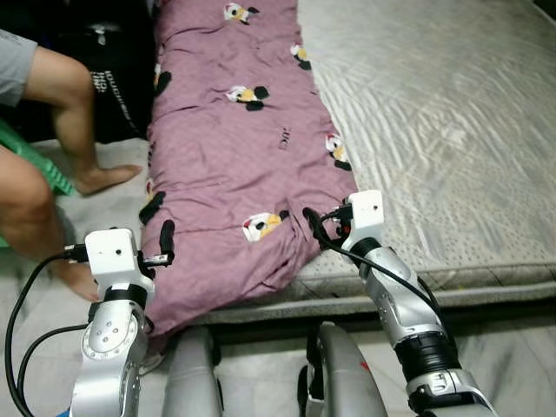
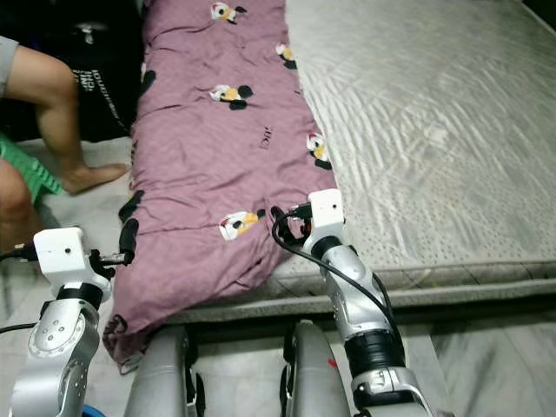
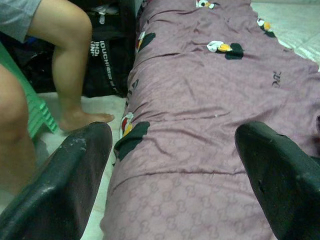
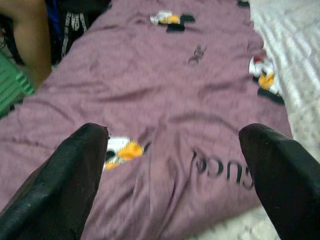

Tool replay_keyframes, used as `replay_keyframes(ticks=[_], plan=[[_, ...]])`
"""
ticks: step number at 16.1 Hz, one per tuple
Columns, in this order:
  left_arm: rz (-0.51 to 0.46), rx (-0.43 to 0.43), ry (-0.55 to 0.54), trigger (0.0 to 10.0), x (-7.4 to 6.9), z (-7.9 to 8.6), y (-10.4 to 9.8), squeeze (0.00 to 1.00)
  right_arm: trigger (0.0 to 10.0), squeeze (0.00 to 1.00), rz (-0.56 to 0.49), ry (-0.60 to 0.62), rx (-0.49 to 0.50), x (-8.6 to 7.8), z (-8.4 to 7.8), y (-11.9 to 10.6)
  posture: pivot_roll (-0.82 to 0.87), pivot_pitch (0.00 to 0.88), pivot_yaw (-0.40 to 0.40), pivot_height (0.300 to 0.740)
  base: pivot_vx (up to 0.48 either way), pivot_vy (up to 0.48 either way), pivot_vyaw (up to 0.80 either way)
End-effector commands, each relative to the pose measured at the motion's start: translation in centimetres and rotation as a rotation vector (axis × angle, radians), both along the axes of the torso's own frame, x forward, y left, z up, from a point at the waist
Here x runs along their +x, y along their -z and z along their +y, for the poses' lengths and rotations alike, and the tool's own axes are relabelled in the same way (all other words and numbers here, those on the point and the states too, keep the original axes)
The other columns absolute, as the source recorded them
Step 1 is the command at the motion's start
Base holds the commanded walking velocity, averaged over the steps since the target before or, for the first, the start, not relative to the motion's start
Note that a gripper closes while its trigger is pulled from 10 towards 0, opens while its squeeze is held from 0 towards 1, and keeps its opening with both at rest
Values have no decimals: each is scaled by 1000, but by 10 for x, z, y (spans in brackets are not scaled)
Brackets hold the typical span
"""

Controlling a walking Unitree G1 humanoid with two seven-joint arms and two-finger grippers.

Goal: Clean up the room

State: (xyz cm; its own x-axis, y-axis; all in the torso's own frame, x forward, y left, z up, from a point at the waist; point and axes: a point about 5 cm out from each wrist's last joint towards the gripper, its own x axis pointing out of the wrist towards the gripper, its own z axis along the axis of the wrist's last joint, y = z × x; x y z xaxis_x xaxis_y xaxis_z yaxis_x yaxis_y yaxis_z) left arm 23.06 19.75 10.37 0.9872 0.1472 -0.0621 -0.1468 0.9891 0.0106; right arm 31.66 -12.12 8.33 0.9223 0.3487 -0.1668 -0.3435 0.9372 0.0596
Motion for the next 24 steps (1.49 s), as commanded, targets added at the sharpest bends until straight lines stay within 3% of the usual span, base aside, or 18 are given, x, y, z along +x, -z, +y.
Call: replay_keyframes(ticks=[1, 4, 9, 13, 18, 23, 24], plan=[[26, 44, -52, 10000, -8, 11, 0, 0, 10000, 0, 63, -38, -16, -2, 4, 11, 54, 177, -46, 586, 0, 0, 0], [78, 80, -110, 10000, -29, 21, 5, 0, 10000, 0, 103, -130, -16, -2, 20, 15, 87, 212, -51, 556, 0, 0, 0], [99, 111, -169, 10000, -50, 30, 1, 0, 10000, 0, 96, -154, -20, 10, 39, 14, 163, 256, -61, 556, 0, 0, 0], [112, 135, -222, 10000, -76, 32, -9, 0, 10000, 0, 97, -124, 21, 27, 54, 2, 233, 292, -84, 556, 0, 0, 0], [80, 172, -259, 10000, -83, 33, -24, 0, 10000, 0, 73, -65, 93, 43, 81, -24, 273, 317, -115, 556, 0, 0, 0], [74, 160, -267, 10000, -84, 29, -27, 0, 10000, 0, 152, 20, 183, 46, 97, -27, 276, 318, -133, 556, 0, 0, 0], [73, 157, -269, 10000, -83, 27, -27, 0, 1961, 0, 166, 40, 201, 47, 99, -28, 273, 312, -140, 556, 0, 0, 0]])
